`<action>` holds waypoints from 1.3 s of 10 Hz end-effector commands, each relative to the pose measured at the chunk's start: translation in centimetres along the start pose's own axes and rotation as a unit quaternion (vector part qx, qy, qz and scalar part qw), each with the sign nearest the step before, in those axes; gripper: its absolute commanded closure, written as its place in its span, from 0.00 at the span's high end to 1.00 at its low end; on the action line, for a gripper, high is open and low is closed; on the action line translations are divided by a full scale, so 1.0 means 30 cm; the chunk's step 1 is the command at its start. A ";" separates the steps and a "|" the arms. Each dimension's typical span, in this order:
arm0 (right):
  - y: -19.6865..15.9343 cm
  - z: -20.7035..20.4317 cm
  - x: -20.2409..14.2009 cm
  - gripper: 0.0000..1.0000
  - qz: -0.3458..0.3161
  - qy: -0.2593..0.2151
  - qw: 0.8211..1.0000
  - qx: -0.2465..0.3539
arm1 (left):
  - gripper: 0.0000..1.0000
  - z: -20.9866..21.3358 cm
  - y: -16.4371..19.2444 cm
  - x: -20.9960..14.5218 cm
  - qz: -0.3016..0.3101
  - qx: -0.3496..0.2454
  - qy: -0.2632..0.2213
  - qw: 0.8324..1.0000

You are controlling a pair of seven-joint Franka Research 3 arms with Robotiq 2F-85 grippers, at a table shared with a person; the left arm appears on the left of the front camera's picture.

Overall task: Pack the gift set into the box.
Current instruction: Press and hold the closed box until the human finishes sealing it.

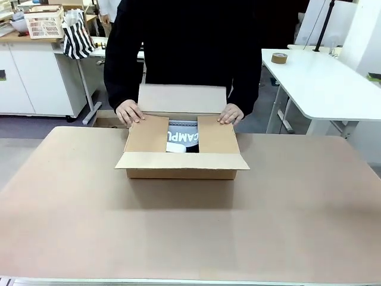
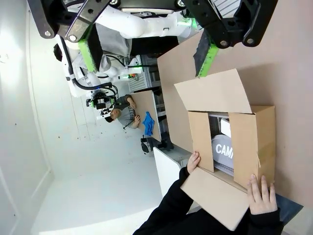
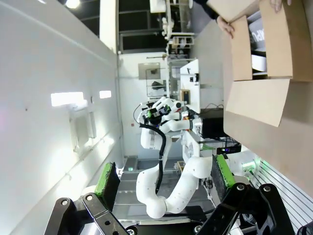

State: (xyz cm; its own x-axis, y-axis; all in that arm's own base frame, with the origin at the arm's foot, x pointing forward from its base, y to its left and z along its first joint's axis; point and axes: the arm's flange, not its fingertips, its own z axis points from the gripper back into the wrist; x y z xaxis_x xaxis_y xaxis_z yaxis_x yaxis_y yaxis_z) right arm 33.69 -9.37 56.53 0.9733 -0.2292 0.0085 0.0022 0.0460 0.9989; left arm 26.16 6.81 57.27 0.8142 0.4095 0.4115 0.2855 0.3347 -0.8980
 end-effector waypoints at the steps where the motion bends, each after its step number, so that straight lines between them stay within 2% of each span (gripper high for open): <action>1: 0.009 -0.003 0.001 1.00 0.003 0.000 1.000 0.014 | 1.00 -0.005 -0.009 0.009 -0.003 -0.011 -0.001 1.000; 13: 0.009 -0.003 0.001 1.00 0.003 0.000 1.000 0.014 | 1.00 -0.005 -0.009 0.009 -0.003 -0.011 -0.001 1.000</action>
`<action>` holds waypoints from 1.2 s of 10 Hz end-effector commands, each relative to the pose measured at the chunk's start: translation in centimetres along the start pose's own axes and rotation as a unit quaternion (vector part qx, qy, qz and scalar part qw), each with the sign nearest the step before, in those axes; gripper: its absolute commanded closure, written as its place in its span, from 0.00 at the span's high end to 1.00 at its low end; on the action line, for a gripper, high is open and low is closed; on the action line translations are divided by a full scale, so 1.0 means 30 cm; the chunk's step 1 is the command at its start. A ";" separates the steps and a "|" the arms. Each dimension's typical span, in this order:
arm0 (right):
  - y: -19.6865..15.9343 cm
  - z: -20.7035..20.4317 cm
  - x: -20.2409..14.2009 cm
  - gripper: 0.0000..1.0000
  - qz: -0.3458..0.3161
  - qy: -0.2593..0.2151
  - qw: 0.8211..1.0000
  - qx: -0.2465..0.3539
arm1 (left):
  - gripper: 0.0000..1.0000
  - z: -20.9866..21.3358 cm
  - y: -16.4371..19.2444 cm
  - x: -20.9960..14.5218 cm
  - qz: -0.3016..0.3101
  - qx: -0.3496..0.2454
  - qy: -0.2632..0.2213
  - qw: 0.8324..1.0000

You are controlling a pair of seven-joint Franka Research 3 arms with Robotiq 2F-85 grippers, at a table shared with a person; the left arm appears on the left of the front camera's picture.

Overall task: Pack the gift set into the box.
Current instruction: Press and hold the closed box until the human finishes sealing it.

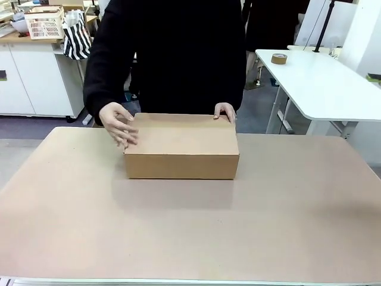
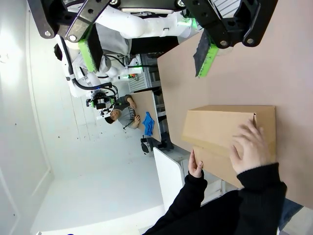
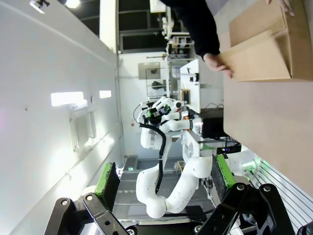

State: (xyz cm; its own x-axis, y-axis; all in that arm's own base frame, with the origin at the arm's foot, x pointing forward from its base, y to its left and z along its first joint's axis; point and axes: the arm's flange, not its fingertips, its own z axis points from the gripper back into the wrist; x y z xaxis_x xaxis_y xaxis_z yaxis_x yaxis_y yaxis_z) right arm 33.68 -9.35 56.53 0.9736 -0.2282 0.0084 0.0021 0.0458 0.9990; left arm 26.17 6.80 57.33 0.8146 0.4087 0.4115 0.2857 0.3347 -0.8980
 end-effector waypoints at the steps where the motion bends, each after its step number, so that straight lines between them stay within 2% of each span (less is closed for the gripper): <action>1: 0.008 -0.003 0.001 1.00 0.003 -0.001 1.000 0.014 | 1.00 -0.005 -0.007 0.008 -0.003 -0.011 -0.002 1.000; 12: 0.008 -0.003 0.001 1.00 0.003 -0.001 1.000 0.014 | 1.00 -0.005 -0.007 0.008 -0.003 -0.011 -0.002 1.000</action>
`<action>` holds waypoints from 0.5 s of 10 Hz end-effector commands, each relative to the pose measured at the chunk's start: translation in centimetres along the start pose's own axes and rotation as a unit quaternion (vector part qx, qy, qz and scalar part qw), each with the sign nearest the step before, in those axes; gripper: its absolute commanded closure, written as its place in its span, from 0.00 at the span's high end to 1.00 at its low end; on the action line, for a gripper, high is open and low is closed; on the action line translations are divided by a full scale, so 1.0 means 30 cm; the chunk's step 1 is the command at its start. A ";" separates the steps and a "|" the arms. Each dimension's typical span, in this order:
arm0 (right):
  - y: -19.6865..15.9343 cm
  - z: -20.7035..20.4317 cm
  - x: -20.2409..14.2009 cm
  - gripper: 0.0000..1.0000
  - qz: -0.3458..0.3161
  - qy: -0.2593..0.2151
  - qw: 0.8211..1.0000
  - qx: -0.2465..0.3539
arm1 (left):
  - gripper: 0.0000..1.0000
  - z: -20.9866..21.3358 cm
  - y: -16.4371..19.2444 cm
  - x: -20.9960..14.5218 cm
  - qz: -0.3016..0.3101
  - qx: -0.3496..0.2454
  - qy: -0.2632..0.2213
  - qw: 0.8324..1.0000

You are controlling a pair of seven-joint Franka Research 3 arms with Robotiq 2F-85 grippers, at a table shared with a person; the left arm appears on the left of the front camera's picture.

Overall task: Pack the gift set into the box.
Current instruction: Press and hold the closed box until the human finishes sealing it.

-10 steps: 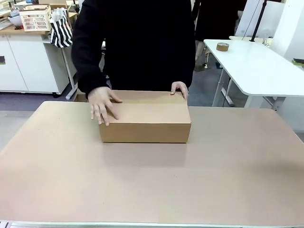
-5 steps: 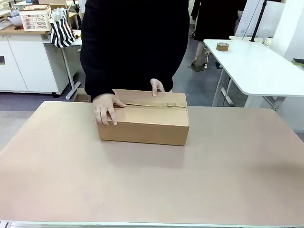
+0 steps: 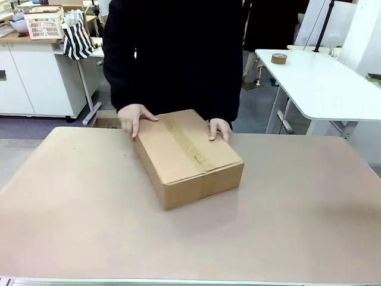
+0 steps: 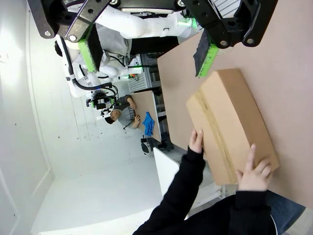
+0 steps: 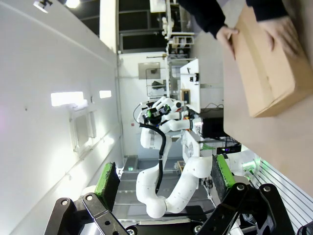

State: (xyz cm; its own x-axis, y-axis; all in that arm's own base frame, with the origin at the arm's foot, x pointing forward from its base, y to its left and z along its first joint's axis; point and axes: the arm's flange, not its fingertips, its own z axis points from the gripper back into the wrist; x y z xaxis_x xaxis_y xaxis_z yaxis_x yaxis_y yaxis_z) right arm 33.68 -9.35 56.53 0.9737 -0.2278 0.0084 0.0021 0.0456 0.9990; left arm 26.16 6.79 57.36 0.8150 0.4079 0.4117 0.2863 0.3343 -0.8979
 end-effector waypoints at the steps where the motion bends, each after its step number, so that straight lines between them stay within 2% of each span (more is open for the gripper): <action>1: 0.008 -0.003 0.001 1.00 0.003 -0.001 1.000 0.014 | 1.00 -0.005 -0.006 0.008 -0.003 -0.010 -0.002 1.000; 5: 0.008 -0.003 0.001 1.00 0.003 -0.001 1.000 0.014 | 1.00 -0.005 -0.006 0.008 -0.003 -0.010 -0.002 1.000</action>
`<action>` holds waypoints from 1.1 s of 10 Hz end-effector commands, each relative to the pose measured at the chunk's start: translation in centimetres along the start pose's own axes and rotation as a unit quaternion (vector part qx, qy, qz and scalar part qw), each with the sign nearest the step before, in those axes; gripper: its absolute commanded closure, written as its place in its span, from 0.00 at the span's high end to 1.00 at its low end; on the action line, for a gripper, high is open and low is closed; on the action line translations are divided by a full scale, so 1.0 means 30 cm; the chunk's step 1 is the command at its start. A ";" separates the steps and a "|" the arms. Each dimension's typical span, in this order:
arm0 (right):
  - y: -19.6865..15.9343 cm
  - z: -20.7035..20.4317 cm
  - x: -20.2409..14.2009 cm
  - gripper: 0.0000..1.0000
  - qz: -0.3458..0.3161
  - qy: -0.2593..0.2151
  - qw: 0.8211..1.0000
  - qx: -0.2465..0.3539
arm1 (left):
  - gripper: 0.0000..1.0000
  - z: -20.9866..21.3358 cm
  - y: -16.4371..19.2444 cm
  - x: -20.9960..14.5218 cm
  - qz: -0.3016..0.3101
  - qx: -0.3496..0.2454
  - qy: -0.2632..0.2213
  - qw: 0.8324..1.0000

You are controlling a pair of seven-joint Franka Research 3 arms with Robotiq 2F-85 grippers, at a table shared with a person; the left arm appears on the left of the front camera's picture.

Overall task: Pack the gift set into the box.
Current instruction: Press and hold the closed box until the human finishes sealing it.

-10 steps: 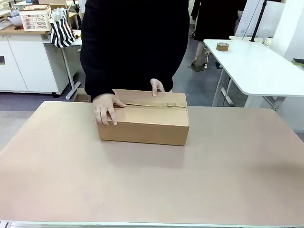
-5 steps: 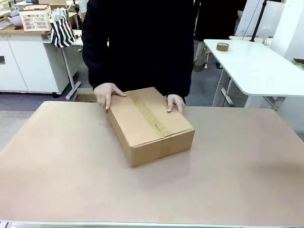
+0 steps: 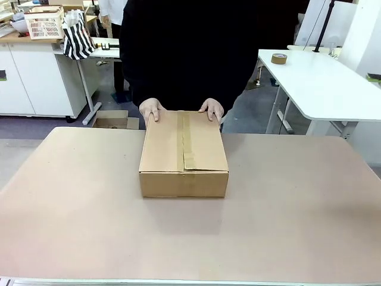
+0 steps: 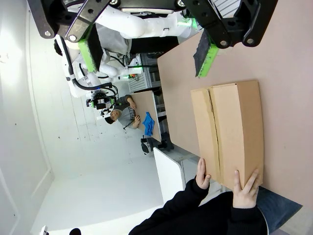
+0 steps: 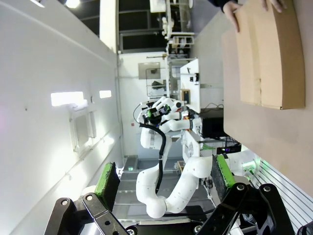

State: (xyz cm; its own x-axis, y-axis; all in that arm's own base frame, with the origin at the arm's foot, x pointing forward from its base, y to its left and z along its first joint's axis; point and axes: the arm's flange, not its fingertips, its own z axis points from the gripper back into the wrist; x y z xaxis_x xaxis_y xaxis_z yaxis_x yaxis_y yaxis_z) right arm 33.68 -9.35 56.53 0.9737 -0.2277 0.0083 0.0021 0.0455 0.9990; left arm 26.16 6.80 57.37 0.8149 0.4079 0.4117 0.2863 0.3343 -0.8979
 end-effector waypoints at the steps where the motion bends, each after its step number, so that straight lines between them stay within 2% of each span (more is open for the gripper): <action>1: 0.008 -0.003 0.001 1.00 0.003 -0.001 1.000 0.014 | 1.00 -0.005 -0.006 0.008 -0.003 -0.010 -0.002 1.000; 11: 0.008 -0.003 0.001 1.00 0.003 -0.001 1.000 0.014 | 1.00 -0.005 -0.006 0.008 -0.003 -0.010 -0.002 1.000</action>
State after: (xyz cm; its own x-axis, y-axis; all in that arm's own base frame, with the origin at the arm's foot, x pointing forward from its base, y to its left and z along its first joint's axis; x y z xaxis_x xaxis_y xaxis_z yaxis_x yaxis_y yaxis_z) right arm 33.67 -9.35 56.53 0.9737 -0.2275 0.0083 0.0021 0.0455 0.9990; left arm 26.14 6.83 57.37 0.8149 0.4083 0.4115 0.2861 0.3341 -0.8981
